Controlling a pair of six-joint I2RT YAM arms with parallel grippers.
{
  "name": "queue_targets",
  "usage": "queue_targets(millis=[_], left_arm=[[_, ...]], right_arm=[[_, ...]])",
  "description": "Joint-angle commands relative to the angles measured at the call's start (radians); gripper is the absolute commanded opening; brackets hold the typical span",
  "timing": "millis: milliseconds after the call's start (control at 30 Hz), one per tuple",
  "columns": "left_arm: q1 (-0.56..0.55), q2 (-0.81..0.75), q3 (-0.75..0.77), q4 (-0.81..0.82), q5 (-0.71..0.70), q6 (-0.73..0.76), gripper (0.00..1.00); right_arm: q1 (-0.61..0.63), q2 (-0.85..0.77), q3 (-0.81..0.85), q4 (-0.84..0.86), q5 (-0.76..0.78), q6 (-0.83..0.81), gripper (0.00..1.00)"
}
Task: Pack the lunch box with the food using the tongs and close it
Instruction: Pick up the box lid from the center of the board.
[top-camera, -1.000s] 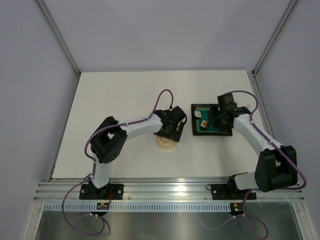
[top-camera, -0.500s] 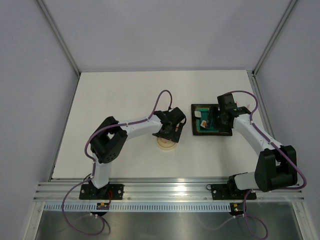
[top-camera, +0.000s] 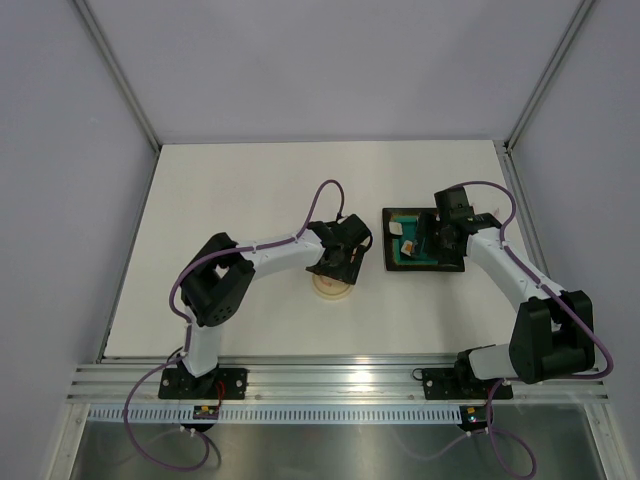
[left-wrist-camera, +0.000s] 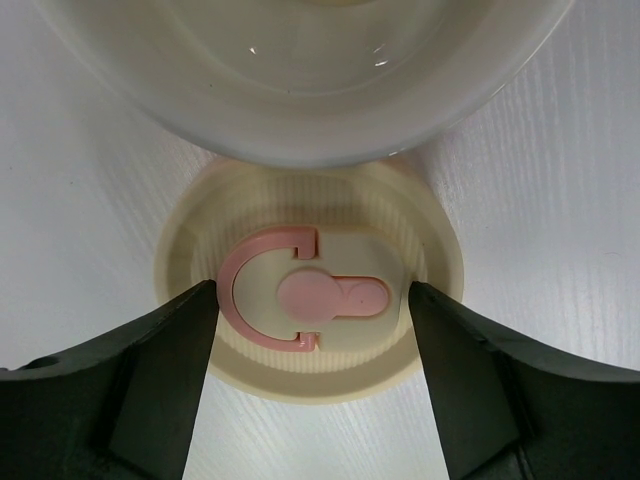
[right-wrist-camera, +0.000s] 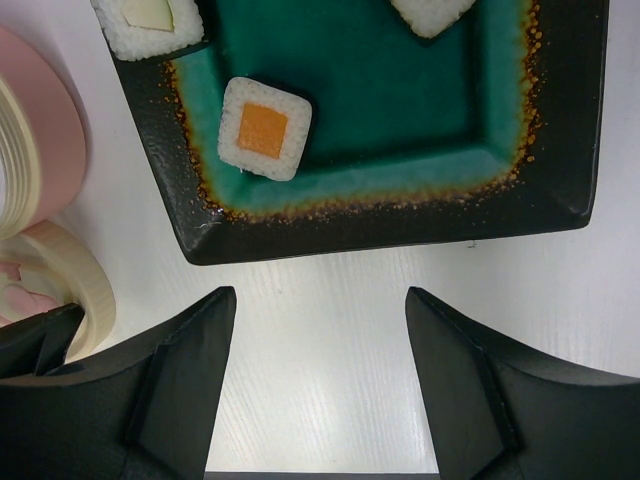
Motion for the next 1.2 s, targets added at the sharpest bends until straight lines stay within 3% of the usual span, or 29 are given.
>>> queue_targets(millis=[0, 167, 633, 900, 1167], left_arm=[[-0.002, 0.01, 0.003, -0.012, -0.015, 0.007, 0.79], [-0.002, 0.01, -0.002, -0.015, -0.016, 0.003, 0.79], [-0.002, -0.041, -0.008, -0.029, -0.029, 0.002, 0.56], [-0.002, -0.113, 0.011, -0.061, -0.055, 0.013, 0.36], [-0.002, -0.15, 0.086, -0.116, -0.067, 0.065, 0.29]], right_arm=[[-0.001, 0.012, 0.013, 0.026, -0.017, -0.007, 0.77], [-0.001, 0.016, 0.02, 0.026, -0.018, -0.012, 0.77], [-0.001, 0.018, 0.036, 0.02, -0.023, -0.013, 0.77], [-0.001, 0.013, 0.031, 0.023, -0.018, -0.012, 0.77], [-0.001, 0.003, 0.028, 0.021, -0.003, -0.007, 0.76]])
